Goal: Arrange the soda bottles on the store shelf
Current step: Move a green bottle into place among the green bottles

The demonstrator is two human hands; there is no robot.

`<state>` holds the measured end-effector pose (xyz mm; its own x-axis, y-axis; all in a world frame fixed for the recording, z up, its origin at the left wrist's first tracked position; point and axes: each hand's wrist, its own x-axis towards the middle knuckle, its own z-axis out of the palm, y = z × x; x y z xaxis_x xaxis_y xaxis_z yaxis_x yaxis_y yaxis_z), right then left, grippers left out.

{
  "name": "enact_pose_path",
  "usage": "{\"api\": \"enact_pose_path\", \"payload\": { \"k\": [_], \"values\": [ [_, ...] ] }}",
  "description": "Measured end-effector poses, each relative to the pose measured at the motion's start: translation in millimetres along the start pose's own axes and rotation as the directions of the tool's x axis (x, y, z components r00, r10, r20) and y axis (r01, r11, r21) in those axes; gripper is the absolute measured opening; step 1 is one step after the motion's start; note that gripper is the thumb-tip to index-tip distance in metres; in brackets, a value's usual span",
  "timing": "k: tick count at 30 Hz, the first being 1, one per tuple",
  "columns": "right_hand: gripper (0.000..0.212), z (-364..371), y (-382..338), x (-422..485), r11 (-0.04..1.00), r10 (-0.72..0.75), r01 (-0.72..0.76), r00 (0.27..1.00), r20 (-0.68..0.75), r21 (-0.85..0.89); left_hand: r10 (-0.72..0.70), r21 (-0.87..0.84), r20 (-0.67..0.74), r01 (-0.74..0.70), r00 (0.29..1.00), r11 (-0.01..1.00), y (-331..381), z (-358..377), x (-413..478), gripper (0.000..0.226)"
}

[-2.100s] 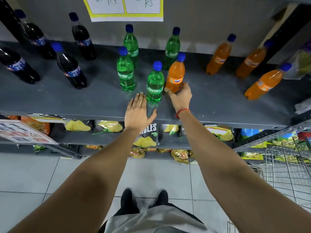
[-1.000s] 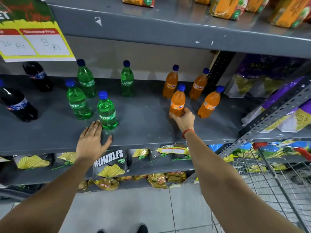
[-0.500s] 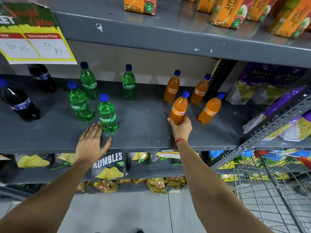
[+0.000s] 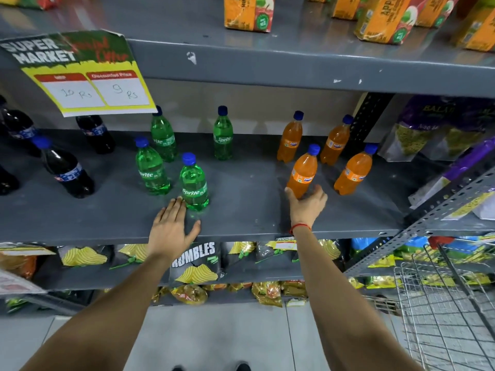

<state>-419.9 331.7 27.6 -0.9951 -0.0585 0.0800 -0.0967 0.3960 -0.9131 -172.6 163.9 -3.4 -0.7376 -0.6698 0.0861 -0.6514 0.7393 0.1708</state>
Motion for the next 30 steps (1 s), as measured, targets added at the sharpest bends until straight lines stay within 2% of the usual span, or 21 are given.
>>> {"api": "enact_pose_path", "payload": {
  "k": [3, 5, 8, 11, 14, 21, 26, 30],
  "values": [
    [0.070, 9.0, -13.3, -33.3, 0.991, -0.043, 0.061, 0.988, -0.146, 0.117, 0.020, 0.012, -0.010, -0.020, 1.000, 1.000, -0.1, -0.8, 1.0, 0.075],
    [0.063, 22.6, -24.6, -58.2, 0.976, -0.118, 0.139, 0.984, -0.131, 0.166, 0.037, 0.020, 0.000, -0.037, 0.999, 0.999, -2.5, -0.9, 0.3, 0.075],
    [0.060, 52.2, -40.8, -94.5, 0.952, -0.221, 0.185, 0.967, 0.129, 0.245, 0.044, 0.018, 0.001, -0.044, 0.999, 0.999, -6.4, 1.1, -0.2, 0.076],
    [0.074, 83.3, -50.2, -123.2, 0.952, -0.294, 0.221, 0.856, 0.425, 0.212, 0.035, -0.023, 0.001, -0.035, 0.999, 0.999, -7.2, 3.5, 0.5, 0.077],
    [0.076, 103.8, -51.2, -138.8, 0.951, -0.307, 0.266, 0.790, 0.531, 0.155, 0.042, -0.055, 0.007, -0.041, 0.999, 0.998, -8.0, 5.2, -0.4, 0.077],
    [0.046, 115.9, -53.3, -133.4, 0.945, -0.321, 0.309, 0.810, 0.490, 0.109, 0.046, -0.071, -0.017, -0.047, 0.999, 0.996, -8.1, 5.5, -0.1, 0.073],
    [0.043, 111.0, -65.1, -103.8, 0.922, -0.359, 0.383, 0.800, 0.481, 0.052, 0.048, -0.060, -0.028, -0.049, 0.998, 0.997, -8.8, 5.6, 0.9, 0.073],
    [0.041, 106.7, -69.3, -79.6, 0.933, -0.320, 0.360, 0.818, 0.478, 0.007, 0.052, -0.055, -0.041, -0.054, 0.998, 0.997, -10.2, 7.2, 0.3, 0.072]
  ]
}}
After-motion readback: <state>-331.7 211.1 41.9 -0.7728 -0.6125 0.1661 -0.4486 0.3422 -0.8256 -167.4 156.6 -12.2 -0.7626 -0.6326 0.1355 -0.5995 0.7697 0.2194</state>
